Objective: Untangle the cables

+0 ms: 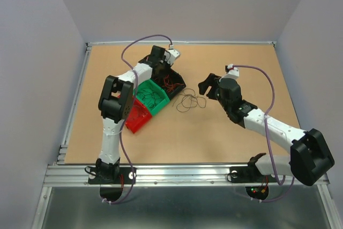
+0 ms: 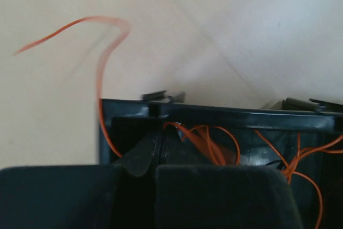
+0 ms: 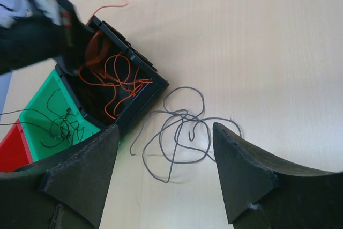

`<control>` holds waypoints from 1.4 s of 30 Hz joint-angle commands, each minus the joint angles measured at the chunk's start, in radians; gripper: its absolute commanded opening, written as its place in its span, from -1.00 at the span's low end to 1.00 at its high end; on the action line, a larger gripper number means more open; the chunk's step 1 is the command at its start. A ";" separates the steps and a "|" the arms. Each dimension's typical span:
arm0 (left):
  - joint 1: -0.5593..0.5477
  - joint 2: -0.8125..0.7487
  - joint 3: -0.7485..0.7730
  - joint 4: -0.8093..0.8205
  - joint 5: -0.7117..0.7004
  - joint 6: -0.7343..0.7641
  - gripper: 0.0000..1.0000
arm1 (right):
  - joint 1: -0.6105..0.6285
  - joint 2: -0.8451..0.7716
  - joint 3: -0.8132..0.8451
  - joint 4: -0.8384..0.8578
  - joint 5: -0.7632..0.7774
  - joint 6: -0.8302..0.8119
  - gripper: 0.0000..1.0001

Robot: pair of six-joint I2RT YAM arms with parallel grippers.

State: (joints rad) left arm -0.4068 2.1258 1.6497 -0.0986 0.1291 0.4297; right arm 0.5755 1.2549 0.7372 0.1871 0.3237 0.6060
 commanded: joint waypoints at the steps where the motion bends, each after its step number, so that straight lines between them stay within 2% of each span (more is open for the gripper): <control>1: -0.013 0.060 0.081 -0.196 -0.040 0.007 -1.00 | 0.000 0.003 -0.013 0.043 -0.006 -0.014 0.51; 7: -0.015 -0.068 -0.017 -0.129 -0.014 0.004 -0.99 | 0.000 0.006 -0.012 0.043 -0.011 -0.015 0.51; 17: -0.015 -0.357 -0.304 0.201 -0.046 -0.032 -0.99 | 0.000 0.020 -0.005 0.043 -0.023 -0.018 0.52; 21: -0.015 -0.406 -0.311 0.188 -0.007 -0.014 -0.99 | 0.000 0.024 -0.004 0.043 -0.028 -0.018 0.52; 26: -0.017 -0.418 -0.223 -0.030 0.040 0.001 -1.00 | 0.000 0.028 -0.001 0.043 -0.031 -0.022 0.52; 28: -0.017 -0.447 -0.260 -0.038 0.047 0.006 -1.00 | 0.001 0.024 -0.001 0.043 -0.035 -0.023 0.52; 39: -0.017 -0.771 -0.586 0.240 0.134 0.047 -1.00 | 0.001 0.031 0.004 0.043 -0.043 -0.028 0.52; 42: -0.017 -0.826 -0.626 0.284 0.150 0.050 -0.88 | 0.000 0.031 0.004 0.043 -0.043 -0.028 0.52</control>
State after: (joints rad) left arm -0.4240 1.3697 1.0630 0.0467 0.2245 0.4652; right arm 0.5755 1.2839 0.7376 0.1875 0.2844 0.5945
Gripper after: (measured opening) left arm 0.047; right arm 0.760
